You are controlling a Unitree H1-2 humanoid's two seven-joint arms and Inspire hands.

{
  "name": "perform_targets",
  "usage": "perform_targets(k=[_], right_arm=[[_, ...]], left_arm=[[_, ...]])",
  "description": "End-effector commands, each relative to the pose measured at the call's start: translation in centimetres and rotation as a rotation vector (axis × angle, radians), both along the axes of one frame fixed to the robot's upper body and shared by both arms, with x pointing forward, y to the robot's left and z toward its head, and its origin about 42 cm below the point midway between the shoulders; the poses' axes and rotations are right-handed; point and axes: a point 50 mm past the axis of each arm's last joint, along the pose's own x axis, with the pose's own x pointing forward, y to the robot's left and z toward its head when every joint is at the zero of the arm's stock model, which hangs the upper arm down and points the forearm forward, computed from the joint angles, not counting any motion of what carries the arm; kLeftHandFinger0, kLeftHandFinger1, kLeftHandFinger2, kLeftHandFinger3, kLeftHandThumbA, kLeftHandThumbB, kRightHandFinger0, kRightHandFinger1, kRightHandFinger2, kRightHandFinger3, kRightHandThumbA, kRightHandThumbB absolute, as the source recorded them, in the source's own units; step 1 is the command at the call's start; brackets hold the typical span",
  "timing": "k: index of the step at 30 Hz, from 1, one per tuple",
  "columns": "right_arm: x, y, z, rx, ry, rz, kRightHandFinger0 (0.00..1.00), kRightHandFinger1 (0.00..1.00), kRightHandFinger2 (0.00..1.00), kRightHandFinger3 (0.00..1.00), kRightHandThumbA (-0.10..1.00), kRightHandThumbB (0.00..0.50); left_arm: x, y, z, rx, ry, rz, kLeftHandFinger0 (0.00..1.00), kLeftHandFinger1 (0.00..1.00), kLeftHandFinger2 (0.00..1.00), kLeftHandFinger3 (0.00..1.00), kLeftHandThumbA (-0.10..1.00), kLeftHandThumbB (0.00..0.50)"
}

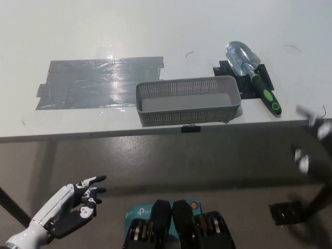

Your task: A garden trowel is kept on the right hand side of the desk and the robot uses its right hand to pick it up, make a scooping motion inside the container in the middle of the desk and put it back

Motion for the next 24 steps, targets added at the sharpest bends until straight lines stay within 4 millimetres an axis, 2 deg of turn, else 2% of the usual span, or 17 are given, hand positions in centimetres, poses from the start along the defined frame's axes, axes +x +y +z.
perform_targets(k=[1,3,7,8,9,10,12,14,15,19,21,24], right_arm=[[3.5,1.7,8.9,-0.036,-0.276,-0.093,1.0,1.0,1.0,1.0,0.57,0.272],[5.2,2.7,10.7,-0.071,-0.322,-0.133,1.0,1.0,1.0,1.0,0.67,0.32],[7.9,4.4,11.9,-0.089,-0.296,-0.175,1.0,1.0,1.0,1.0,0.68,0.363],[9.0,5.4,11.4,-0.086,-0.27,-0.188,1.0,1.0,1.0,1.0,0.68,0.382],[9.1,5.4,11.4,-0.087,-0.27,-0.191,1.0,1.0,1.0,1.0,0.68,0.384],[10.0,6.2,10.6,-0.098,-0.228,-0.204,1.0,1.0,1.0,1.0,0.72,0.403],[10.1,6.3,10.4,-0.101,-0.222,-0.208,1.0,1.0,1.0,1.0,0.72,0.405],[11.6,7.2,8.4,-0.121,-0.133,-0.216,1.0,1.0,1.0,1.0,0.69,0.402],[12.1,7.3,7.5,-0.14,-0.096,-0.225,1.0,1.0,1.0,1.0,0.71,0.402],[13.3,7.0,6.3,-0.168,-0.023,-0.252,1.0,1.0,1.0,1.0,0.74,0.406],[14.8,6.3,5.4,-0.198,0.045,-0.29,1.0,1.0,1.0,1.0,0.73,0.414],[16.0,6.1,4.9,-0.224,0.088,-0.315,1.0,1.0,1.0,1.0,0.71,0.418]], left_arm=[[-0.2,-0.1,1.0,0.0,-0.038,-0.038,0.79,0.85,0.97,1.0,0.87,0.118],[-0.3,-0.1,0.9,-0.003,-0.032,-0.033,0.79,0.85,0.97,1.0,0.86,0.117],[-0.4,-0.1,0.9,-0.006,-0.02,-0.026,0.8,0.85,0.97,1.0,0.86,0.134],[-0.4,-0.1,0.9,-0.007,-0.021,-0.029,0.8,0.85,0.97,1.0,0.85,0.123],[-0.4,-0.1,0.9,-0.007,-0.021,-0.029,0.81,0.85,0.97,1.0,0.85,0.122],[-0.3,-0.1,0.9,-0.002,-0.027,-0.035,0.8,0.85,0.97,1.0,0.86,0.134],[-0.4,-0.1,0.8,-0.002,-0.027,-0.035,0.8,0.85,0.97,1.0,0.87,0.134],[-0.5,-0.1,0.9,-0.001,-0.029,-0.036,0.8,0.85,0.96,1.0,0.87,0.125],[-0.5,-0.2,0.9,-0.005,-0.028,-0.035,0.8,0.85,0.96,1.0,0.86,0.121],[-0.6,-0.2,0.9,-0.009,-0.031,-0.043,0.8,0.85,0.98,1.0,0.84,0.112],[-0.5,-0.2,0.9,-0.002,-0.034,-0.056,0.8,0.86,0.99,1.0,0.84,0.093],[-0.9,-0.3,0.9,-0.003,-0.035,-0.051,0.79,0.85,0.99,1.0,0.82,0.107]])
